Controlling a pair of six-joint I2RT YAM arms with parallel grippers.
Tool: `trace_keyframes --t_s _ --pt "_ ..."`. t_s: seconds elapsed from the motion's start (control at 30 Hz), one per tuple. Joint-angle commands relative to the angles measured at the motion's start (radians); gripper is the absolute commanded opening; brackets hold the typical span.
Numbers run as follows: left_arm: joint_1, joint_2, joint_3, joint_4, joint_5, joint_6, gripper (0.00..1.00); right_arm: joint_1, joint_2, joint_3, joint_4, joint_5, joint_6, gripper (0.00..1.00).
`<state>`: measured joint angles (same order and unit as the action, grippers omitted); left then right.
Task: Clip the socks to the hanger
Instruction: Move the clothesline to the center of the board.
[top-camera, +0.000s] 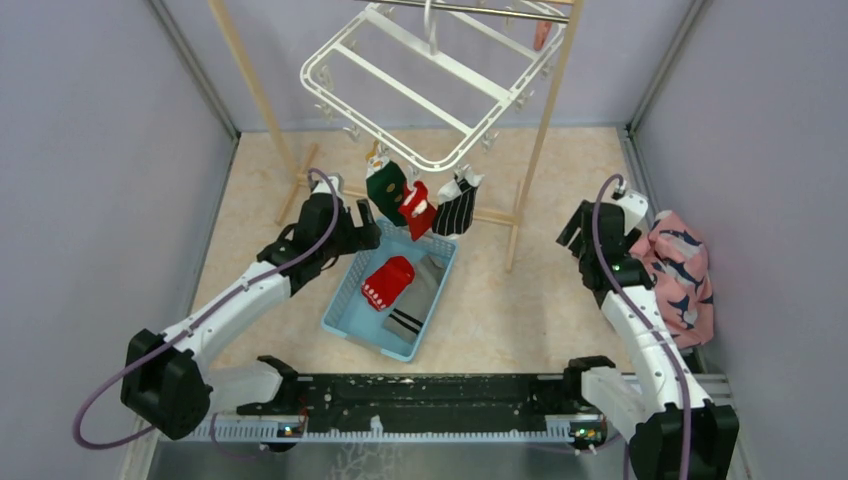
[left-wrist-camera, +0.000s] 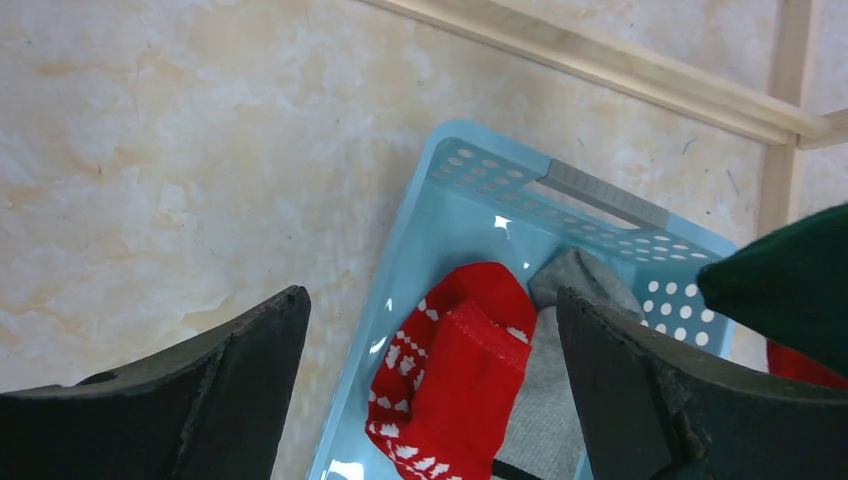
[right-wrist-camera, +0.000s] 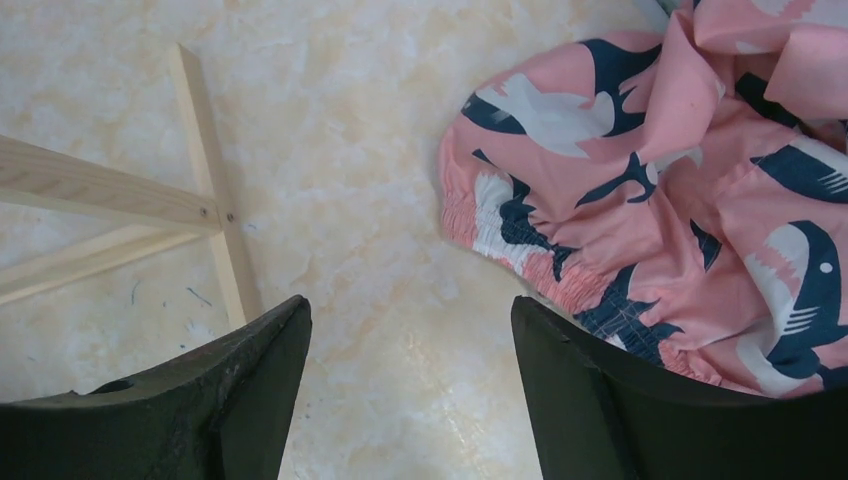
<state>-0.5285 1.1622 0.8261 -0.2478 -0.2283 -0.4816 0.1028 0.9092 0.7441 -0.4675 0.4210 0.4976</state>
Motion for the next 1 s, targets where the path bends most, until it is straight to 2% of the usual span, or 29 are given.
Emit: trace_keyframes --t_s 0.0,0.07,0.13,0.37,0.6,0.7,0.83,0.97 --pt "-0.003 0.02 0.034 0.035 -0.03 0.016 0.98 0.007 -0.015 -0.015 0.036 -0.008 -0.013 0.76" --pt "-0.003 0.024 0.023 0.07 -0.05 0.02 0.98 0.007 0.012 -0.011 0.045 -0.042 -0.02 0.83" --pt "-0.003 0.05 0.031 0.079 -0.052 0.032 0.98 0.01 0.06 0.007 0.026 -0.087 -0.019 0.84" --pt "-0.002 0.175 0.116 -0.083 -0.144 -0.024 0.98 0.168 0.103 -0.015 0.024 -0.034 0.007 0.83" --pt "-0.001 0.215 0.091 -0.069 -0.134 -0.069 0.98 0.322 0.195 -0.028 0.051 -0.009 0.108 0.81" --pt "-0.002 0.222 0.111 -0.09 -0.154 -0.066 0.98 0.328 0.26 -0.043 0.09 -0.027 0.127 0.75" --pt "-0.002 0.203 0.117 -0.099 -0.137 -0.06 0.98 0.333 0.363 -0.05 0.118 -0.034 0.127 0.6" --pt "-0.001 0.156 0.082 -0.097 -0.132 -0.058 0.98 0.336 0.411 -0.065 0.153 -0.047 0.119 0.53"
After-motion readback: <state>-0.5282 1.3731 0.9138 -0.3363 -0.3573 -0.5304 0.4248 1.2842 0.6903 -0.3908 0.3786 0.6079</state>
